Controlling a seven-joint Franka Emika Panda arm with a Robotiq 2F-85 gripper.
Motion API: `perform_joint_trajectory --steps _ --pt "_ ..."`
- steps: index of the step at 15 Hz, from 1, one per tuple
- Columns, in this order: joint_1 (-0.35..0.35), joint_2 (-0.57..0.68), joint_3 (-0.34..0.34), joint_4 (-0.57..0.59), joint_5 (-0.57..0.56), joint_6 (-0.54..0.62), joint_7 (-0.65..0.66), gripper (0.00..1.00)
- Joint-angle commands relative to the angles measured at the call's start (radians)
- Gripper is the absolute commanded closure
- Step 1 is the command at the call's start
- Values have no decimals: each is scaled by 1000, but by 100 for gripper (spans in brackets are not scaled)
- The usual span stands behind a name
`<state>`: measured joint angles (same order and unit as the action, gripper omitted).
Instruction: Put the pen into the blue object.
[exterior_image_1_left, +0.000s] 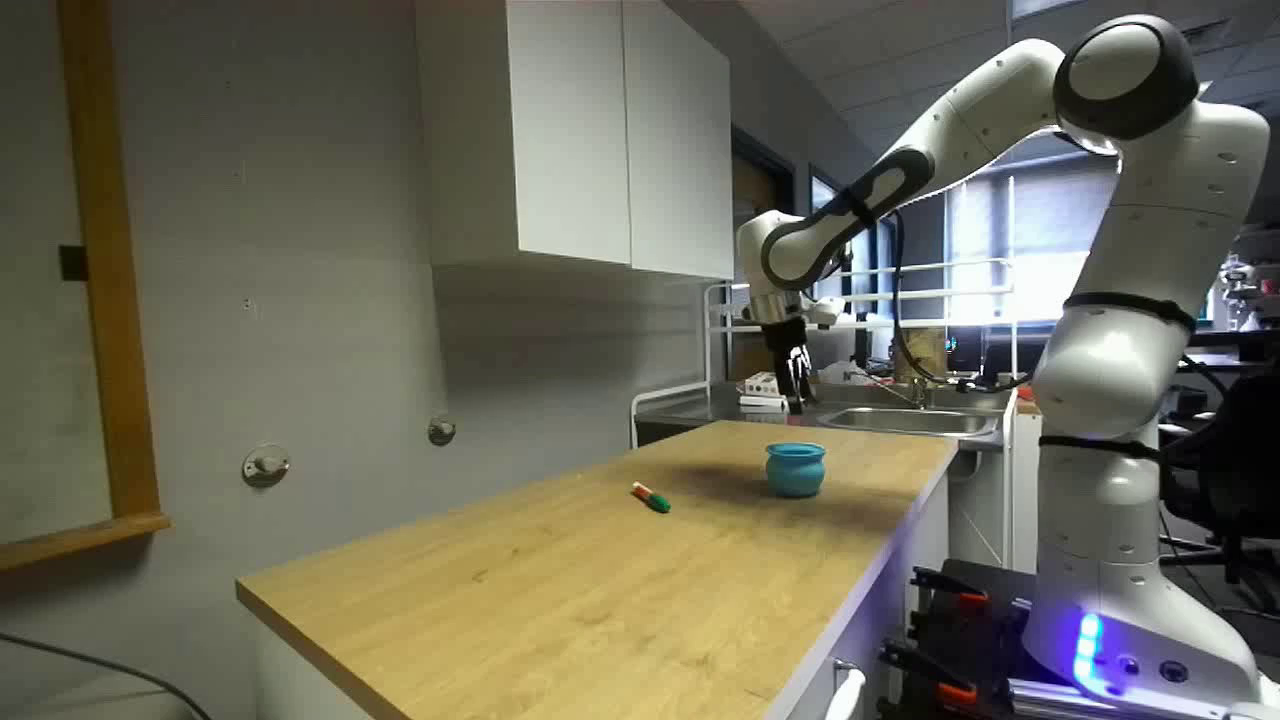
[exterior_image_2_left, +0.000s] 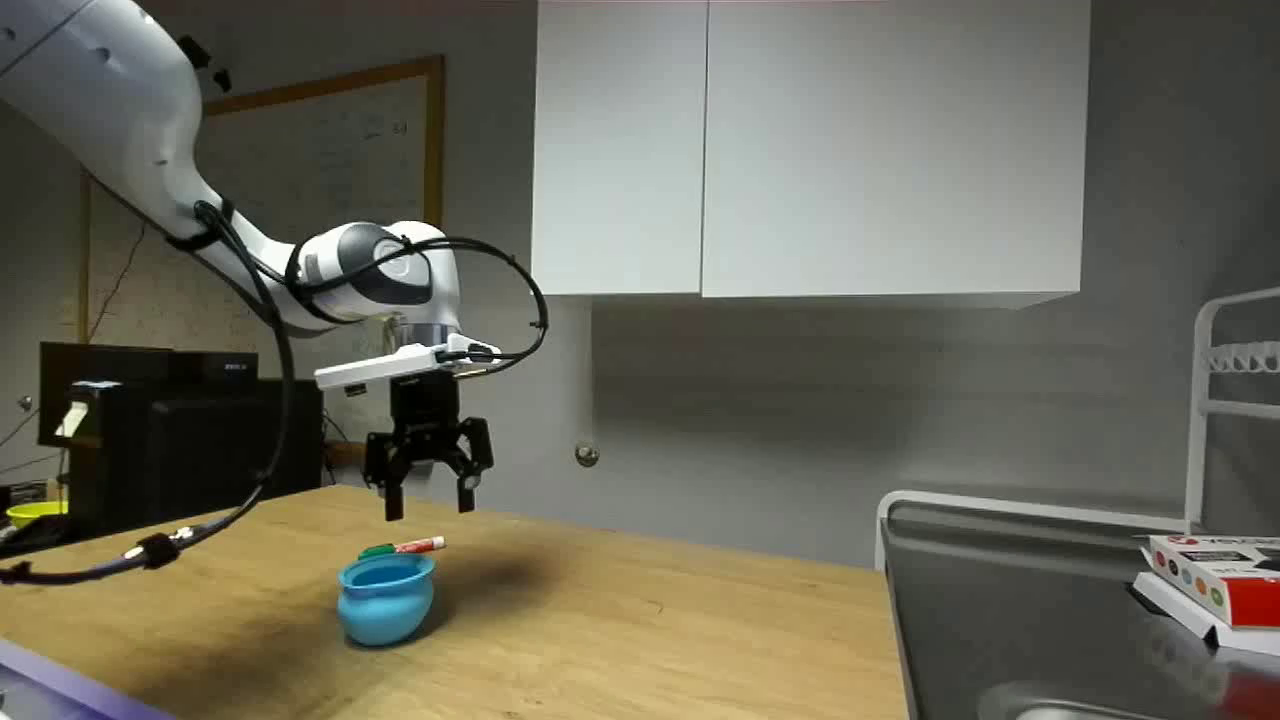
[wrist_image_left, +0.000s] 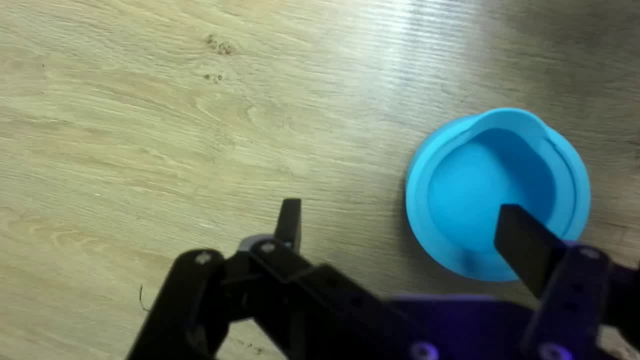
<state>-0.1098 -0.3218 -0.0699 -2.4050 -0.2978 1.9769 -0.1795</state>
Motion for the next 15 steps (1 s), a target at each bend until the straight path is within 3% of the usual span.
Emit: perform_joint_trajectory --steps 1,8,15 --pt "10 0 -9 1 -2 -2 2 0" --pt "10 0 -9 1 -2 -2 2 0" --pt "61 92 58 134 -15 -46 68 0"
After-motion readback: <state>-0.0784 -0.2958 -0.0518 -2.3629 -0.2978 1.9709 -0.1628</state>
